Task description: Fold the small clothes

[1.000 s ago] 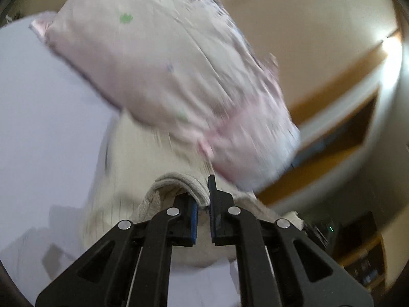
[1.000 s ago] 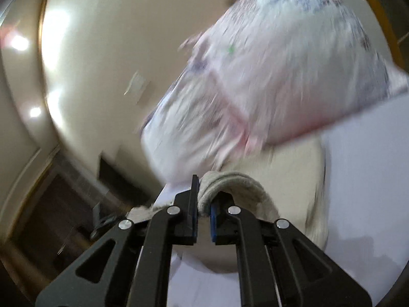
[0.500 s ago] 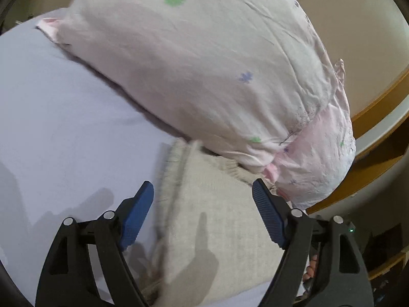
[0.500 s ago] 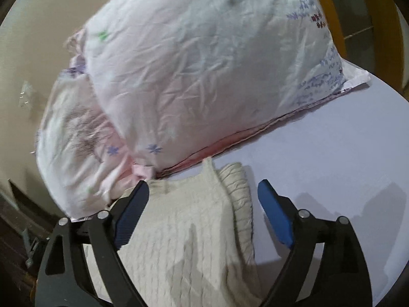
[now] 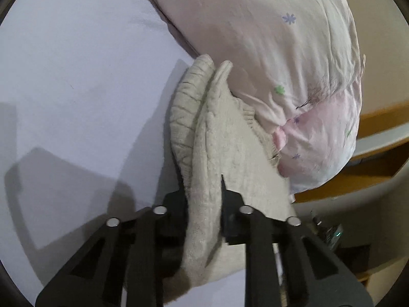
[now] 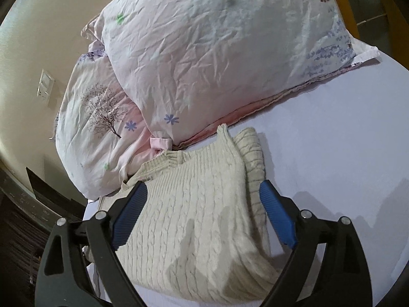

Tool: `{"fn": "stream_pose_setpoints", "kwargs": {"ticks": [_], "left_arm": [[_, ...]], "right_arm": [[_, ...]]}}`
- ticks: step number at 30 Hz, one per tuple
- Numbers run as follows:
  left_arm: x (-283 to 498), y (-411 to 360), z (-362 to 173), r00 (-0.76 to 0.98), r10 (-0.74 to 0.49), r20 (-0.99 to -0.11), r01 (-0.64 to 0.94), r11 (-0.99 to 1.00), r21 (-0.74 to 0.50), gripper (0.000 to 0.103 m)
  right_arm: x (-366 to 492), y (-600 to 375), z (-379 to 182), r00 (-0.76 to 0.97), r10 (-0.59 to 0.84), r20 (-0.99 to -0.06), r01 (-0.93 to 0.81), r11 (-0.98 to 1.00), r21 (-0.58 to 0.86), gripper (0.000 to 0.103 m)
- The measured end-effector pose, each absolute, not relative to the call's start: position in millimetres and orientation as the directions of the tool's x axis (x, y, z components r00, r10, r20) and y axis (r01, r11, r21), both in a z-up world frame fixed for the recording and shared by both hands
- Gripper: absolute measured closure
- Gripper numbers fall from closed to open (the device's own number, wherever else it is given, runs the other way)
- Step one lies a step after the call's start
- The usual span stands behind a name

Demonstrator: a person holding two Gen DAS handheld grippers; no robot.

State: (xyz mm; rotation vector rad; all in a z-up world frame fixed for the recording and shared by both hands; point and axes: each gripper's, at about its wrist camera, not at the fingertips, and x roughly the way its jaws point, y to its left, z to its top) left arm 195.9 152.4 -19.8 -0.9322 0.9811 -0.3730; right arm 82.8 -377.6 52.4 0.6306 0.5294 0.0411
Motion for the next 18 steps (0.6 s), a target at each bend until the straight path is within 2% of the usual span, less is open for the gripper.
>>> {"fn": "stream_pose_setpoints", "kwargs": {"ticks": [2,5,8,11,14,16,17,18], "left_arm": [[197,144,-1,0.547,-0.681,-0.486,-0.077,0.537,-0.84,0.088],[205,100,48,0.544,-0.753,-0.37,0.074,0.482,-0.873,0.088],[223,13,82,0.44,-0.865,-0.242,0.232,0.37,-0.9,0.088],[243,-72,66,0.261,-0.949,-0.178,0.229,0.24,-0.943,0.084],[256,-140,21,0.058,-0.987,-0.152,0.057,0.156,-0.986,0.084],[253,-134,16,0.072,-0.986,-0.15,0.079,0.156,-0.985,0.082],[251,-118,19,0.104,-0.99,-0.097,0.118,0.11,-0.987,0.082],[249,-101,22,0.151,-0.985,-0.084,0.138,0.105,-0.985,0.076]], "right_arm": [[75,-385,54,0.874,0.188,-0.448,0.121,0.809,0.576,0.014],[59,-400,63,0.897,0.153,-0.414,0.13,0.806,0.578,0.014],[43,-416,72,0.92,0.094,-0.379,0.156,0.802,0.577,0.014],[32,-431,75,0.934,0.049,-0.355,0.187,0.779,0.598,0.014],[34,-442,74,0.918,0.045,-0.395,0.216,0.776,0.592,0.014],[37,-448,73,0.897,0.103,-0.43,0.198,0.777,0.598,0.013],[40,-450,72,0.888,0.126,-0.441,0.187,0.778,0.599,0.008],[44,-452,70,0.878,0.157,-0.452,0.173,0.777,0.605,0.007]]}}
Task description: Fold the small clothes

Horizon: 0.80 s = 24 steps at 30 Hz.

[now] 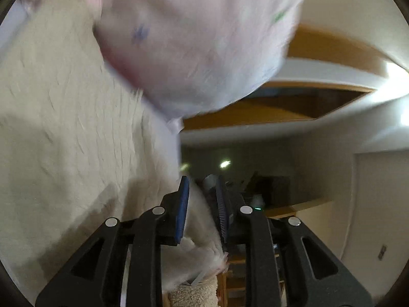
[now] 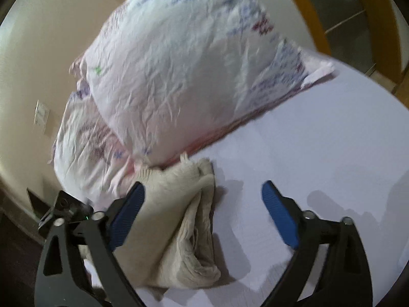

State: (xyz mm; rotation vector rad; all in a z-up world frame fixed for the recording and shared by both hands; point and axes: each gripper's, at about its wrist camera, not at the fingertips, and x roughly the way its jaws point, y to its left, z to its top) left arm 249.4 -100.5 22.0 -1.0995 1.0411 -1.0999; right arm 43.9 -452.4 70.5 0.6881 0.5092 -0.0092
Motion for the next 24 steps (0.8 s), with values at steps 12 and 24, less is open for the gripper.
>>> {"fn": "stream_pose_setpoints", "kwargs": {"ticks": [12,24], "left_arm": [[231,-48,18,0.296,-0.797,-0.526,0.204,0.59,-0.781,0.03],[230,-48,15,0.338,-0.763,-0.55,0.196,0.629,-0.752,0.028]], "right_arm": [[139,-440,29,0.634,0.469,-0.615,0.156,0.701,0.696,0.007],[132,-392,68,0.71,0.249,-0.658,0.046,0.917,0.397,0.094]]}}
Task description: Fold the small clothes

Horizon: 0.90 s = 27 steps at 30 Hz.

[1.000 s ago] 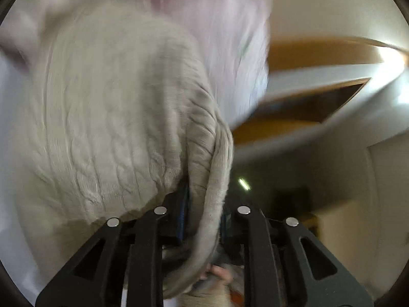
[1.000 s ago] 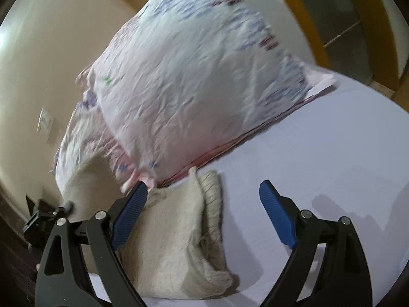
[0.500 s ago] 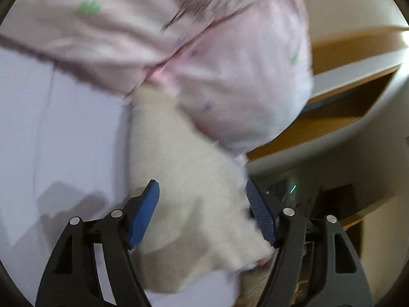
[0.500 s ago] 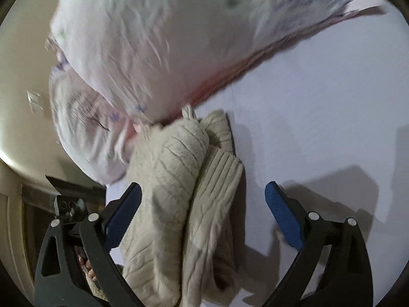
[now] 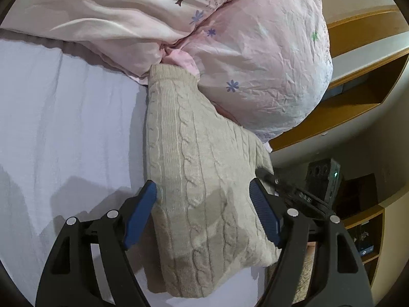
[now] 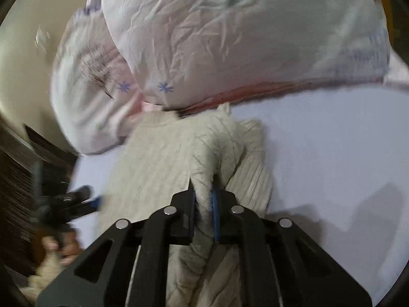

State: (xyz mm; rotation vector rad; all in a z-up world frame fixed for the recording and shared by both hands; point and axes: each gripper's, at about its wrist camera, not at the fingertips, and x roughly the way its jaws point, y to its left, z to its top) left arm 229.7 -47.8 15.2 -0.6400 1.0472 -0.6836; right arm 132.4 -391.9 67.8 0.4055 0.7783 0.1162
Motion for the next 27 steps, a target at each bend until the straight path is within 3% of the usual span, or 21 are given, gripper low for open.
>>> {"fn": "stream_pose_setpoints", "kwargs": {"ticks": [4,6,7,8,9,10,11,15,18,19,20,21,23,27], "left_arm": [[227,-49,16,0.337,-0.756,-0.561,0.208,0.641,-0.738,0.028],[227,-53,15,0.33,-0.753,-0.569,0.215,0.647,-0.732,0.028],[227,-55,14,0.324,-0.746,-0.582,0.213,0.657,-0.723,0.026],[227,-57,13,0.321,-0.74,-0.591,0.212,0.664,-0.717,0.025],[227,-59,12,0.322,-0.737,-0.595,0.215,0.669,-0.712,0.025],[228,-60,11,0.323,-0.731,-0.601,0.218,0.675,-0.705,0.024],[228,-62,10,0.324,-0.721,-0.612,0.216,0.686,-0.695,0.022],[229,-74,-2,0.3,-0.719,-0.627,0.197,0.69,-0.696,0.017],[224,-85,-3,0.289,-0.735,-0.613,0.217,0.674,-0.706,0.021],[223,-87,-5,0.278,-0.747,-0.603,0.214,0.661,-0.72,0.026],[221,-88,-6,0.291,-0.739,-0.608,0.205,0.669,-0.715,0.042],[220,-86,-8,0.291,-0.737,-0.61,0.203,0.671,-0.714,0.053],[217,-73,-6,0.287,-0.763,-0.579,0.198,0.638,-0.744,0.065],[194,-29,18,0.341,-0.76,-0.554,0.273,0.643,-0.715,0.068]], "right_arm": [[140,-407,100,0.798,0.096,-0.595,0.115,0.945,0.307,0.094],[163,-409,87,0.704,0.078,-0.706,0.162,0.95,0.267,0.09],[167,-414,79,0.656,0.101,-0.748,0.193,0.935,0.296,0.077],[165,-421,76,0.644,0.13,-0.754,0.217,0.914,0.343,0.054],[157,-430,76,0.662,0.167,-0.73,0.229,0.883,0.41,0.041],[150,-437,76,0.684,0.192,-0.704,0.228,0.86,0.456,0.018],[144,-443,76,0.693,0.215,-0.688,0.226,0.841,0.491,0.012],[135,-445,57,0.622,0.347,-0.701,0.196,0.799,0.569,0.012],[135,-435,40,0.583,0.387,-0.715,0.195,0.787,0.585,0.017],[130,-433,40,0.607,0.387,-0.694,0.175,0.787,0.592,0.043],[129,-429,35,0.599,0.469,-0.649,0.129,0.743,0.656,0.075],[124,-428,30,0.611,0.495,-0.617,0.137,0.702,0.699,0.075],[117,-413,34,0.643,0.477,-0.6,0.101,0.723,0.683,0.077],[117,-362,50,0.636,0.554,-0.537,-0.063,0.731,0.68,0.079]]}}
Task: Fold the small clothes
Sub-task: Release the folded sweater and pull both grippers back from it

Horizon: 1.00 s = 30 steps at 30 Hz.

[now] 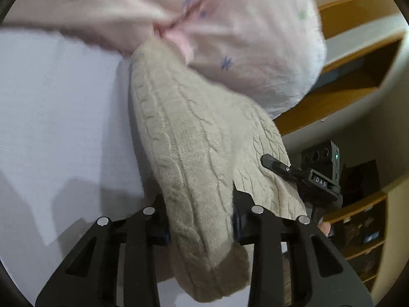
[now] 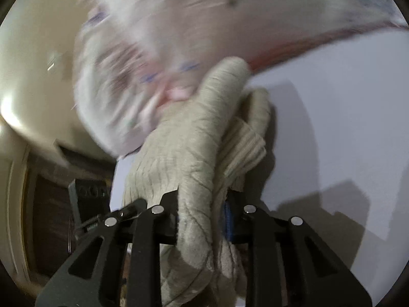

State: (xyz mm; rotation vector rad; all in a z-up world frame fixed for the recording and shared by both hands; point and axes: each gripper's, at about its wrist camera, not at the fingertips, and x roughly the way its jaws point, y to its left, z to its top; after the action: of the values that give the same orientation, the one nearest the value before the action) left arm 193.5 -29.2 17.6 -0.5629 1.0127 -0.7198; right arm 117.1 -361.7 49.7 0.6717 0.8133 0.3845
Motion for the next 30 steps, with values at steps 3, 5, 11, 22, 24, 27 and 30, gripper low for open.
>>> {"fn": "stream_pose_setpoints", "kwargs": {"ticks": [3,5,11,22,24,27,30], "left_arm": [[178,16,27,0.429,-0.715,-0.552,0.26,0.683,-0.683,0.066],[176,35,22,0.46,-0.646,-0.609,0.209,0.746,-0.632,0.062],[141,60,33,0.583,-0.524,-0.621,0.189,0.831,-0.524,0.034],[75,51,42,0.666,-0.361,-0.653,0.212,0.931,-0.298,0.005],[71,52,36,0.648,-0.363,-0.67,0.212,0.93,-0.299,0.004],[70,46,26,0.607,-0.351,-0.714,0.205,0.936,-0.286,0.003],[69,38,18,0.596,-0.328,-0.733,0.203,0.945,-0.258,0.003]], "right_arm": [[124,-321,49,0.602,0.572,-0.557,-0.135,0.76,0.635,0.078],[138,-291,40,0.589,0.481,-0.65,-0.119,0.847,0.518,0.067],[112,-315,67,0.743,0.444,-0.5,-0.054,0.785,0.617,0.047],[94,-280,73,0.784,0.211,-0.584,0.053,0.914,0.401,0.043],[62,-266,86,0.808,0.358,-0.468,-0.109,0.871,0.478,0.022],[48,-223,85,0.712,0.583,-0.392,-0.314,0.763,0.565,0.017],[55,-204,64,0.637,0.632,-0.442,-0.312,0.735,0.602,0.015]]}}
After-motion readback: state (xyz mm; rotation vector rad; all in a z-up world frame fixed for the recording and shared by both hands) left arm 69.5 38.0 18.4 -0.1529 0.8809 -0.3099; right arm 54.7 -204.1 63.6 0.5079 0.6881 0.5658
